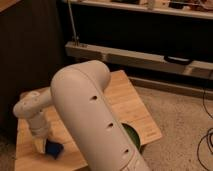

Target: Wipe the white sponge on the table

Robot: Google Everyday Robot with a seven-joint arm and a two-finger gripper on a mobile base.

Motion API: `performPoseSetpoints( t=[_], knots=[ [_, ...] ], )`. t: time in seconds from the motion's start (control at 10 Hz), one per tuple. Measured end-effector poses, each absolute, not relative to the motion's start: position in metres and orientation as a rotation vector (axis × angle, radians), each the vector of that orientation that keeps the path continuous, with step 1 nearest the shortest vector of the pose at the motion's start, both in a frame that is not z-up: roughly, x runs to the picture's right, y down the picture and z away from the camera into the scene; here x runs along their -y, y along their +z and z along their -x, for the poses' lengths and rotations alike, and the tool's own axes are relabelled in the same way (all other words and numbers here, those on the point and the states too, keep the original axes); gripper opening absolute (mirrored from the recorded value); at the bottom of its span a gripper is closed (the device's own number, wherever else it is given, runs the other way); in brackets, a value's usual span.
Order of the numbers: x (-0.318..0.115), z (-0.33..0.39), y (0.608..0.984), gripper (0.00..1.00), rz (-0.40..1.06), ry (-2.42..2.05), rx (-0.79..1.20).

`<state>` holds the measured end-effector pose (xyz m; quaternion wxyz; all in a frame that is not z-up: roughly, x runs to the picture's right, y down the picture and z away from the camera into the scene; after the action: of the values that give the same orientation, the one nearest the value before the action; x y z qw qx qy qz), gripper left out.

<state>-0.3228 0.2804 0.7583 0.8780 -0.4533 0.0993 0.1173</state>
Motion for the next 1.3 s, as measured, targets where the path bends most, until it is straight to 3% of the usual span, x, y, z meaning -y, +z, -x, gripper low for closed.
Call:
performPoseSetpoints(
  t=[0.3,0.7,1.3],
  knots=[
    [-0.255,0.359,0.76,0.19,0.918,0.202,-0.161],
    [-0.212,0.381,0.799,0.19,0.92,0.202,-0.164],
    [-0.169,0.284,0.838,0.19,0.926,0.417,-0.216]
  ],
)
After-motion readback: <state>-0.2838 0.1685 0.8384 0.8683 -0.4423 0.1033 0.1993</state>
